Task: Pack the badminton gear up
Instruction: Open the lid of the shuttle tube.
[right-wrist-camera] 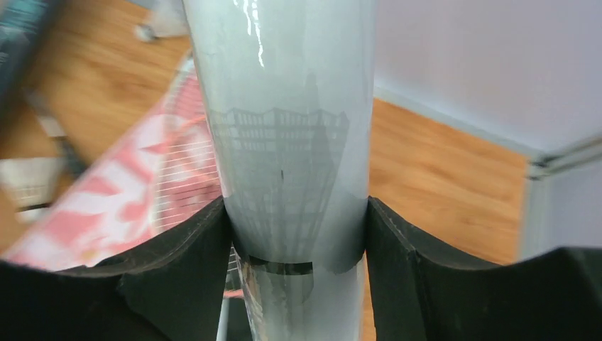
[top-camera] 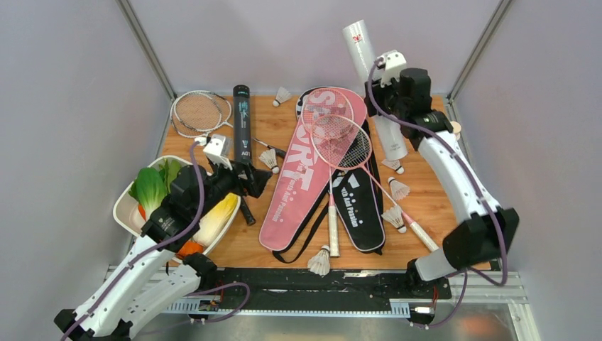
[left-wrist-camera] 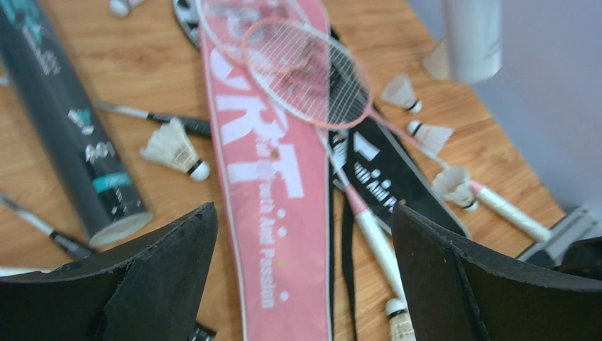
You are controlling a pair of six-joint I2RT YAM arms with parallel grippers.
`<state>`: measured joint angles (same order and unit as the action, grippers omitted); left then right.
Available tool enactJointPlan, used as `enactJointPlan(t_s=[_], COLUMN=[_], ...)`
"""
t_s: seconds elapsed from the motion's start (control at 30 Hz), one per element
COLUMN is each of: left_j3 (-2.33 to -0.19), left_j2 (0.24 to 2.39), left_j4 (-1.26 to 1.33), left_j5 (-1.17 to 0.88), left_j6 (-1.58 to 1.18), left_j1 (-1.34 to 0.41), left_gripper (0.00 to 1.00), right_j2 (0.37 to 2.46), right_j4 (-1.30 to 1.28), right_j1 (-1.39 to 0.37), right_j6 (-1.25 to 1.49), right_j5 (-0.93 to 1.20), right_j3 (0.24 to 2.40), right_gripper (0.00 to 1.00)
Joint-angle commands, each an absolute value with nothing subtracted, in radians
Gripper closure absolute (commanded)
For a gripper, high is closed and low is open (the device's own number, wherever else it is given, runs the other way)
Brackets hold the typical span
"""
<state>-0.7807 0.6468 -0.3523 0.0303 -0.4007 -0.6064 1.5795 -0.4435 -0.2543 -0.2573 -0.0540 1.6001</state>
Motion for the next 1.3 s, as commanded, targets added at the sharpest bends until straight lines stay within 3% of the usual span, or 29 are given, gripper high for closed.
enactJointPlan(t_s=[0.0,0.13,0.37,0.73,1.1,1.27], left_j3=[-0.938,-1.01,-1.025,-0.938,-0.801,-0.771], left_j2=[0.718,0.805,0.923,1.029,1.033,1.04], left_j4=[-0.21,-0.109,0.106,0.407,0.542,0.616], left_j5=[-0.098,-0.287,-0.424,-0.59,-0.621,-0.637], left_j6=[-0.428,-0.394,-0.486,-0.7,-0.874,-0.934], left_j1=[-0.608,-0.607,-0.607,-0.61,-0.611,-0.61], left_gripper=[0.02,0.02,0.0,0.02,0.27,0.33], right_j2=[1.341,1.143,0.943,0.946,1.002,1.018], right_j4=[-0.221,0.064,0.343,0.476,0.555,0.582], right_j1=[-0.265,-0.363,-0.599,-0.799,-0.825,-0.826], right_j6=[0.113,0.273,0.455,0.495,0.517,0.512], right_j5=[0.356,0.461,0.392,0.305,0.28,0.288], right_j3=[1.349,1.08,0.809,0.733,0.679,0.663], right_gripper=[0.56,0.55,0.54,0.53,0.5,0.49])
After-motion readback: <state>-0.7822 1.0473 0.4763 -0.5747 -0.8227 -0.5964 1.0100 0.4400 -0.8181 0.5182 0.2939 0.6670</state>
